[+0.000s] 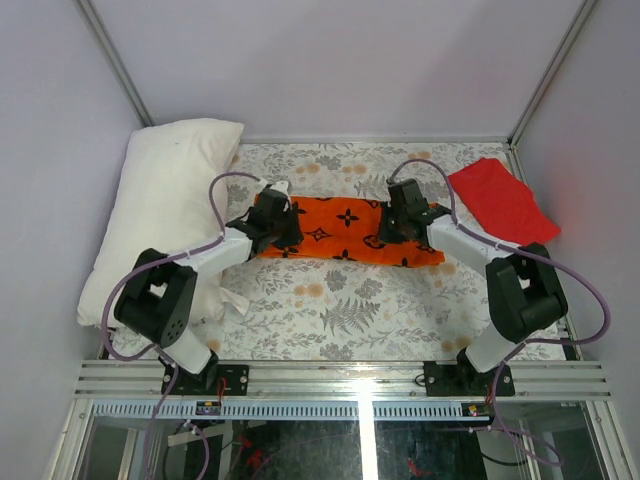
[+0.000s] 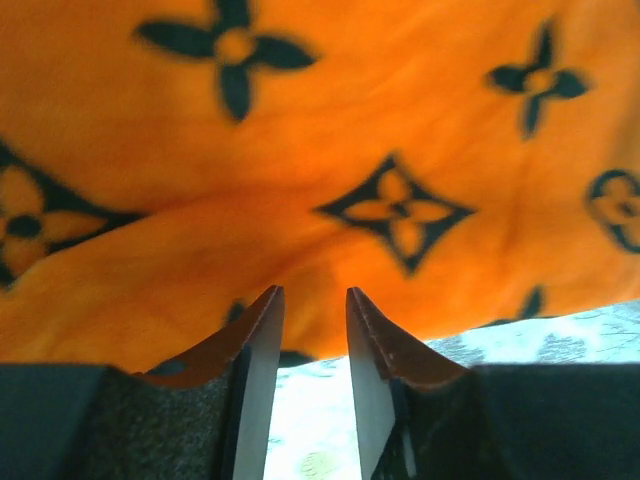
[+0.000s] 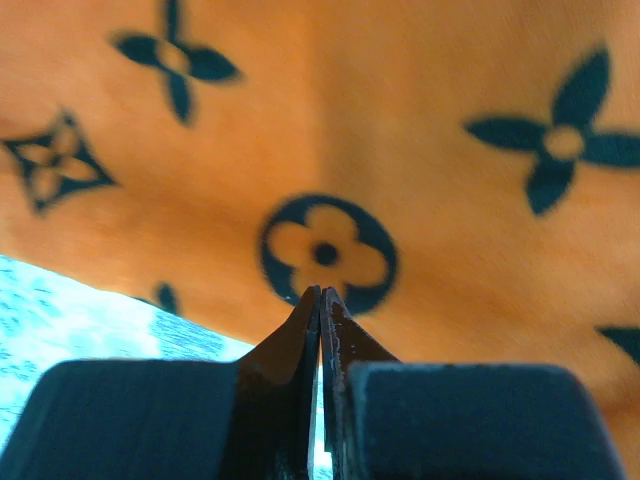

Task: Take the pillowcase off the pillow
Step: Adjust the pillowcase at the center of the board.

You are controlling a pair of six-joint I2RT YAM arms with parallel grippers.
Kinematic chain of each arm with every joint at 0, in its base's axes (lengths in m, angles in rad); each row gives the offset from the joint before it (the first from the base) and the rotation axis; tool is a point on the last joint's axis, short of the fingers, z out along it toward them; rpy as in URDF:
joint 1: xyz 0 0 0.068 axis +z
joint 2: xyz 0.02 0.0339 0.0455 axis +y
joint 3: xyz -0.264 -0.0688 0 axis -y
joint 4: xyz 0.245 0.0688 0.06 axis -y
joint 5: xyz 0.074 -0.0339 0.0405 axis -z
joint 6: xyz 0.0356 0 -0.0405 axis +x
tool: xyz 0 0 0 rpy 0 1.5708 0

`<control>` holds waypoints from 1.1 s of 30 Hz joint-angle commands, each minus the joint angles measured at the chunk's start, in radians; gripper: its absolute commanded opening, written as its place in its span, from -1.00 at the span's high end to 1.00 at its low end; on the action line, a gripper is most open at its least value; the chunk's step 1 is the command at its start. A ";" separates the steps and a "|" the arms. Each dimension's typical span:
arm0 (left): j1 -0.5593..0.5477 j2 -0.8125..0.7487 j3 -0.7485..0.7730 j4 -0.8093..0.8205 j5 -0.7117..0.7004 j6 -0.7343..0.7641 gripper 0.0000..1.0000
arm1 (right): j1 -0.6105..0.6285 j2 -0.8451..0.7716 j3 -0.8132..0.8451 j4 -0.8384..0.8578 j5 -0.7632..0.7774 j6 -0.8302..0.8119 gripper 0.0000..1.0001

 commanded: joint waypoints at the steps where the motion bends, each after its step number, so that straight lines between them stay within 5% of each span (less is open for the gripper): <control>1: 0.131 0.007 -0.137 0.159 0.123 -0.057 0.47 | -0.085 -0.032 -0.138 0.060 -0.054 0.007 1.00; 7: 0.318 0.018 -0.218 0.185 0.203 -0.094 0.88 | -0.350 -0.033 -0.332 0.158 -0.153 0.110 1.00; 8: 0.341 -0.052 -0.228 0.160 0.104 -0.093 0.88 | -0.371 -0.094 -0.365 0.176 -0.133 0.135 1.00; 12: 0.322 -0.170 -0.228 0.130 -0.014 -0.096 0.90 | -0.365 -0.203 -0.357 0.188 -0.109 0.155 1.00; 16: 0.157 -0.235 -0.158 0.120 -0.133 -0.076 0.86 | -0.260 -0.258 -0.277 0.194 -0.047 0.158 1.00; 19: 0.023 -0.142 -0.012 0.114 -0.144 -0.058 0.80 | -0.174 -0.167 -0.138 0.194 -0.070 0.153 1.00; 24: 0.000 0.067 0.159 0.166 0.043 -0.086 0.78 | -0.130 0.058 0.061 0.208 -0.249 0.178 1.00; 28: 0.027 0.221 0.254 0.165 0.115 -0.101 0.79 | -0.135 0.187 0.132 0.204 -0.297 0.180 1.00; 33: 0.173 0.323 0.188 0.259 0.262 -0.162 0.83 | -0.232 0.233 0.038 0.257 -0.327 0.220 1.00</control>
